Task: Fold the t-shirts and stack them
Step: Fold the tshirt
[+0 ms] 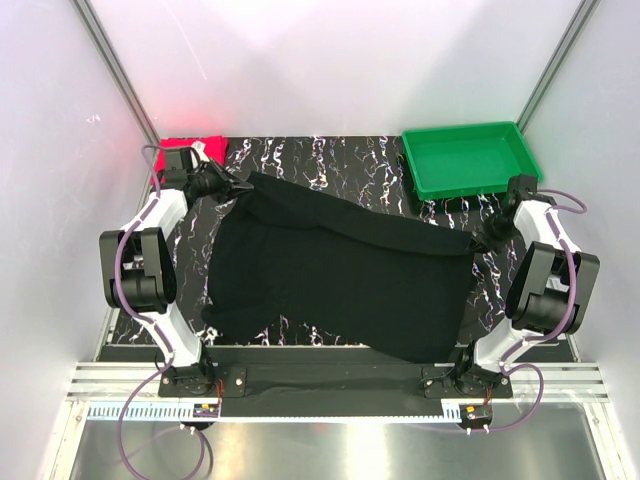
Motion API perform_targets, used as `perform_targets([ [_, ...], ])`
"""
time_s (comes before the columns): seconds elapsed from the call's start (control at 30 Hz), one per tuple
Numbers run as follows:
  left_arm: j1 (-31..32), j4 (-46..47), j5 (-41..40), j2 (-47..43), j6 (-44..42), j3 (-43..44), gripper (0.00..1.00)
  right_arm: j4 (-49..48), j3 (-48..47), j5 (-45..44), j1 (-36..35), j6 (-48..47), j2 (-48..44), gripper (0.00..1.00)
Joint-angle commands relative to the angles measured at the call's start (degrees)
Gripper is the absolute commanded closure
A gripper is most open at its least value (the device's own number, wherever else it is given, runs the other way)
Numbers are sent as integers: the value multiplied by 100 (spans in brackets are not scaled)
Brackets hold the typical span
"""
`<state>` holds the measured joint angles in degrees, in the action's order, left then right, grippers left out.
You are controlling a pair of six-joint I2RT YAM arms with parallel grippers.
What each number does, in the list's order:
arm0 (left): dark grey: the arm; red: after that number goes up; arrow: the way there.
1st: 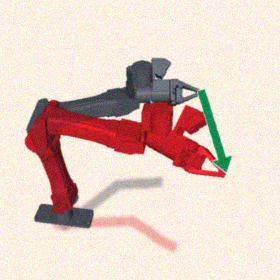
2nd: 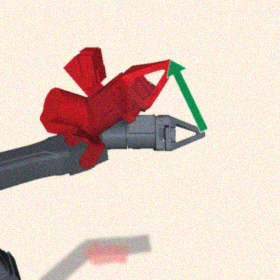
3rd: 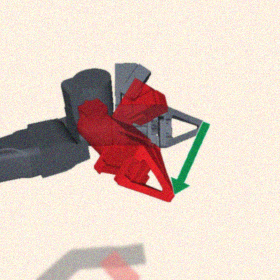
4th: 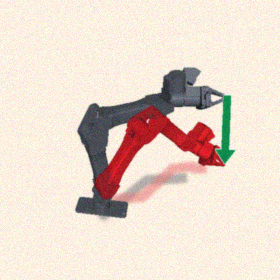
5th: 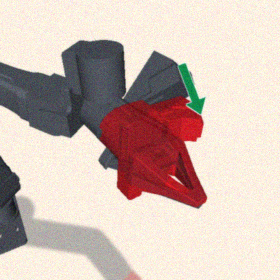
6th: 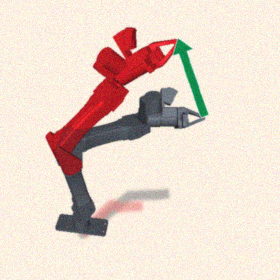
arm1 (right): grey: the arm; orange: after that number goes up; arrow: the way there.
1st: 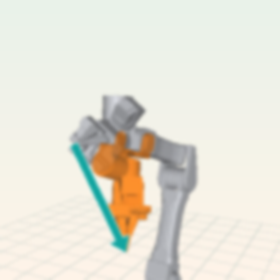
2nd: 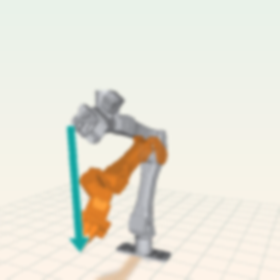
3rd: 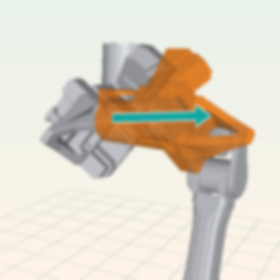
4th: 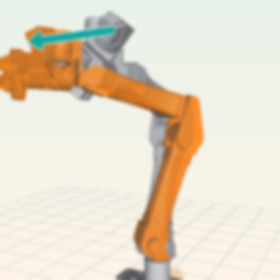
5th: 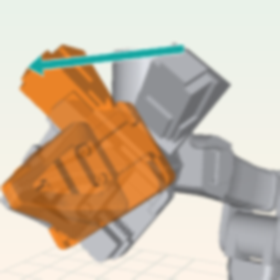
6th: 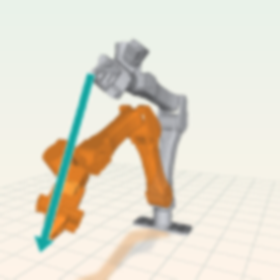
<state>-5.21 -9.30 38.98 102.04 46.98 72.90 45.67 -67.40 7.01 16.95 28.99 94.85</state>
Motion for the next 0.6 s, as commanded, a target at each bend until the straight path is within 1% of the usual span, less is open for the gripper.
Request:
perform_targets([
  [0.0, -32, -168, -48, -264, -233, 40, 100, -5, 16, -77, 19, 71, -142, 99],
  [0.2, -111, -555, -259, -255, -505, -57, 100, -5, 262, -68, 19, 185, -81, 99],
  [0.37, -147, -608, -312, -193, -646, -119, 100, -76, 324, 64, 19, 247, 60, 98],
  [0.57, -173, -635, -321, 0, -725, -110, 100, -164, 332, 11, 28, 177, 271, 98],
])
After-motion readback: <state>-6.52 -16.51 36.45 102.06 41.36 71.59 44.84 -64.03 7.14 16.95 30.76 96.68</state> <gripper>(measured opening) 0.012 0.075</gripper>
